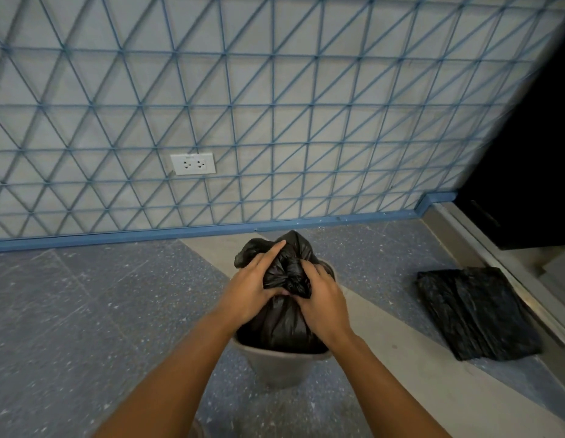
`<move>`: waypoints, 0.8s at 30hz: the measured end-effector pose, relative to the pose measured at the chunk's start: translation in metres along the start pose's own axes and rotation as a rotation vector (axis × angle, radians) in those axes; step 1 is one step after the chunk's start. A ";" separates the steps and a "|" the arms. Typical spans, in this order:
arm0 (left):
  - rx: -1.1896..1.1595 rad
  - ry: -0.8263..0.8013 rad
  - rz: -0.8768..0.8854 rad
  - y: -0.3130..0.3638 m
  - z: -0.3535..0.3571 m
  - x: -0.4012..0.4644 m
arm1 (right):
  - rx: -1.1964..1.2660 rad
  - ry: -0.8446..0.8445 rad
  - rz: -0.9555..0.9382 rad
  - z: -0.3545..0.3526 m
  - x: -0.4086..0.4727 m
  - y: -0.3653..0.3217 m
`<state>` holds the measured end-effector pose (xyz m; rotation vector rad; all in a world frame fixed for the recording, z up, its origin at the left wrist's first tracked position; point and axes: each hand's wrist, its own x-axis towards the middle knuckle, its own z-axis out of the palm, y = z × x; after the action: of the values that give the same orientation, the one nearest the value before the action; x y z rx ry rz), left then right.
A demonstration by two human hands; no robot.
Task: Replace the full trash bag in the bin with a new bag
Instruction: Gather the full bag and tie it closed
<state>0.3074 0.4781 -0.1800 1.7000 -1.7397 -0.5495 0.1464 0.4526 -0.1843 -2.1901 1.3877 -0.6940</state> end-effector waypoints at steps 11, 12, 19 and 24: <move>-0.160 0.167 -0.041 0.036 -0.027 0.017 | 0.258 -0.040 -0.061 -0.043 0.046 -0.032; -0.163 0.171 -0.047 0.038 -0.028 0.017 | 0.261 -0.043 -0.063 -0.045 0.046 -0.033; -0.168 0.187 -0.061 0.049 -0.033 0.015 | 0.323 -0.066 -0.078 -0.058 0.047 -0.038; -0.150 0.191 -0.046 0.058 -0.039 0.014 | 0.336 -0.084 -0.086 -0.066 0.048 -0.040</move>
<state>0.2929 0.4739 -0.1103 1.6333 -1.4915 -0.5075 0.1499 0.4173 -0.1009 -1.9953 1.0538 -0.7933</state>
